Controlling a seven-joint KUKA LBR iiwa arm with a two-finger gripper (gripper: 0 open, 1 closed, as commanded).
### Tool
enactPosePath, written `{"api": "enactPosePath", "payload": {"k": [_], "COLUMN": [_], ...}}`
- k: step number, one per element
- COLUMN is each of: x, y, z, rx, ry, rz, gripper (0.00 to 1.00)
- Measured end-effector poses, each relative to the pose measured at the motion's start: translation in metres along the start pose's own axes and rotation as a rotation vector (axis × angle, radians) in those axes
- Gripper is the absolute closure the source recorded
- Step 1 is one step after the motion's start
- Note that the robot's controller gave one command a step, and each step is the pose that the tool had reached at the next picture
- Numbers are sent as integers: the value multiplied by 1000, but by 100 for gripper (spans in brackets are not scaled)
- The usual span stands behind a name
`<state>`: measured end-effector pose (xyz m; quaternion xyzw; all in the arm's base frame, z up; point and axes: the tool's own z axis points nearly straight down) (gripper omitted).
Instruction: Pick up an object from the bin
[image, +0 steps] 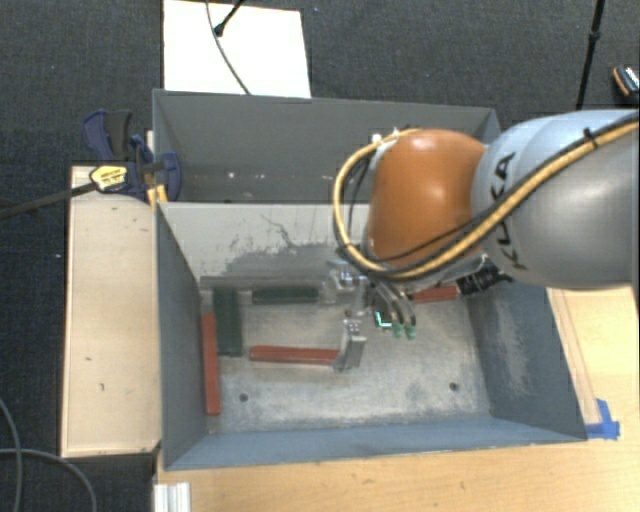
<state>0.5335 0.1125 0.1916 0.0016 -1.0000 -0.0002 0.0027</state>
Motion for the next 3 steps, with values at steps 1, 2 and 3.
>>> {"api": "enactPosePath", "payload": {"k": [1,2,3], "x": [-20,-22,-19], "y": [11,12,8], "z": [125,121,-22], "rx": [1,-1,-3], "ry": [0,-7,-15], "rz": [-61,-54,59], "gripper": [0,100,100]}}
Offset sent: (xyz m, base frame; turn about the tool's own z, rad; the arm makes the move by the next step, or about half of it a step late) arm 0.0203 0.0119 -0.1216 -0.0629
